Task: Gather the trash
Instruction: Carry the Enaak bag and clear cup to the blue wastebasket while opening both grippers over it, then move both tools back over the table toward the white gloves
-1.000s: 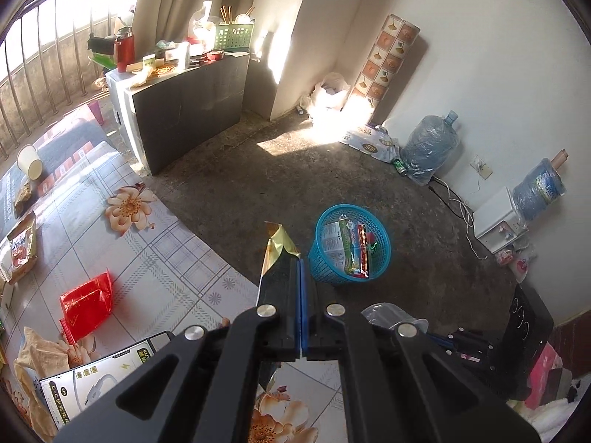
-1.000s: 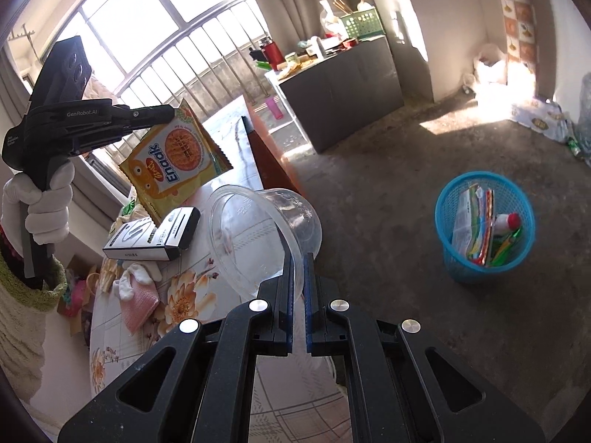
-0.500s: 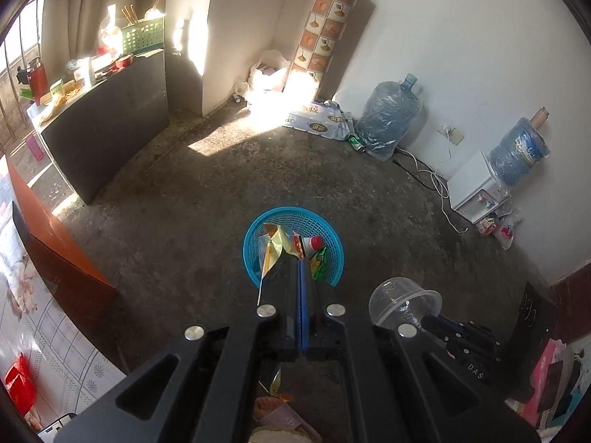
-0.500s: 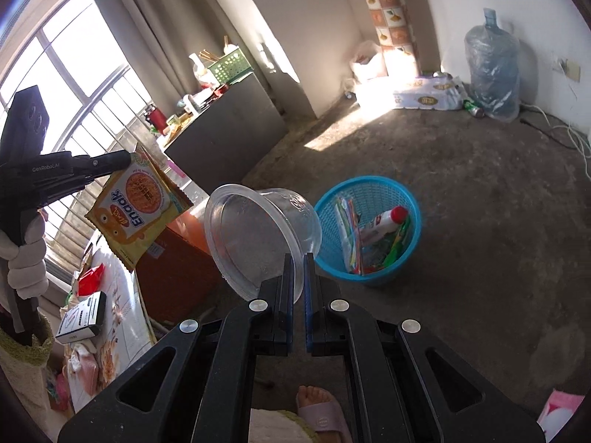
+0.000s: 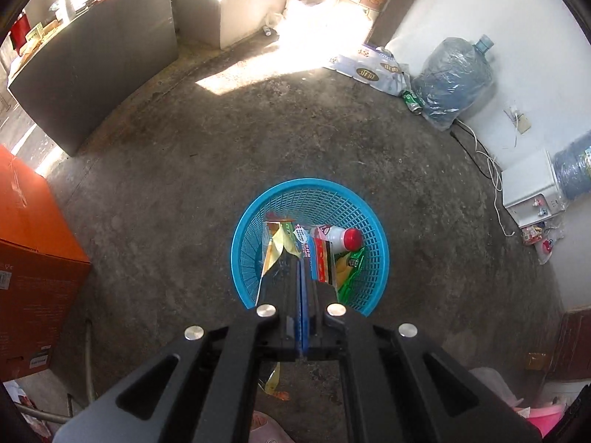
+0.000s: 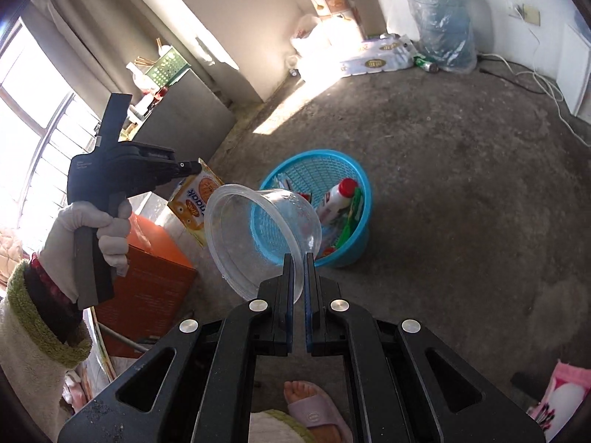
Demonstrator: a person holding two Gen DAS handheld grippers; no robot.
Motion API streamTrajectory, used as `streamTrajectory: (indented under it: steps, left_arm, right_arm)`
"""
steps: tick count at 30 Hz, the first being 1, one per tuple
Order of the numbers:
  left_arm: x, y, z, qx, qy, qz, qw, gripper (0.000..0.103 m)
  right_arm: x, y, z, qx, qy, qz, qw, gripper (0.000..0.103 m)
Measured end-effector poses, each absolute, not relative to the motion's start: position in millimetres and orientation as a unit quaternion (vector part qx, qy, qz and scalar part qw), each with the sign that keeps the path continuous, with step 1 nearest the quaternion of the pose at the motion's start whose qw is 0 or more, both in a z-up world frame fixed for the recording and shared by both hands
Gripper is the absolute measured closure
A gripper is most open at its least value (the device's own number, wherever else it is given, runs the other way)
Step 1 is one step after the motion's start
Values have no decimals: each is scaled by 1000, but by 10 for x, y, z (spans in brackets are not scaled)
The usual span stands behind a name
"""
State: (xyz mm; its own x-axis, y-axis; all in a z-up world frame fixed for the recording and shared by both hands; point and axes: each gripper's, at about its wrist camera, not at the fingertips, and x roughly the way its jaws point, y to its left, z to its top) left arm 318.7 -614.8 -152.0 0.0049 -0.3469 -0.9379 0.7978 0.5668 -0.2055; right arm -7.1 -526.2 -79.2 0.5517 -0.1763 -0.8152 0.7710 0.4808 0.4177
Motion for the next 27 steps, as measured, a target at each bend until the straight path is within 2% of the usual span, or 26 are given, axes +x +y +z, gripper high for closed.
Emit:
streamTrajectory:
  steps: [1,2,4,10,16,18,20,21,22,27]
  left_arm:
    - [3229,-6169,-1608,188,573,-421,678,97]
    - [3265,-6170,-1677,183,576,-415,680,87]
    - [3311,-6150,-1752,176,584,-408,679,80]
    - [3433,-5901,-1528,152,588,-418,676,80]
    - [3439,-5401,-825,143,558,-446,685,77]
    - [3413,-5125,-539,136,538,-455,696,72]
    - [3360,-4819,-290,136,526,-454,706,61]
    - [3326,-4666,-183,137,521,-454,710,60]
    - [3288,-4505,-82,141,516,-457,711,58]
    - [3083,-3506,317,130,481,-459,736,46]
  right_arm:
    - [-90,-5259,-799,411,364,-305,778,100]
    - [-102,-5265,-810,412,366,-306,776,100]
    - [-113,-5271,-838,413,368,-308,774,100]
    - [-56,-5332,-964,420,378,-310,765,100]
    - [226,-5581,-1205,422,390,-327,751,99]
    - [366,-5704,-1350,424,394,-329,746,95]
    - [506,-5810,-1511,420,401,-338,741,82]
    - [571,-5850,-1583,413,404,-343,740,69]
    - [611,-5866,-1639,407,404,-350,740,66]
    - [538,-5791,-1659,432,390,-350,734,66]
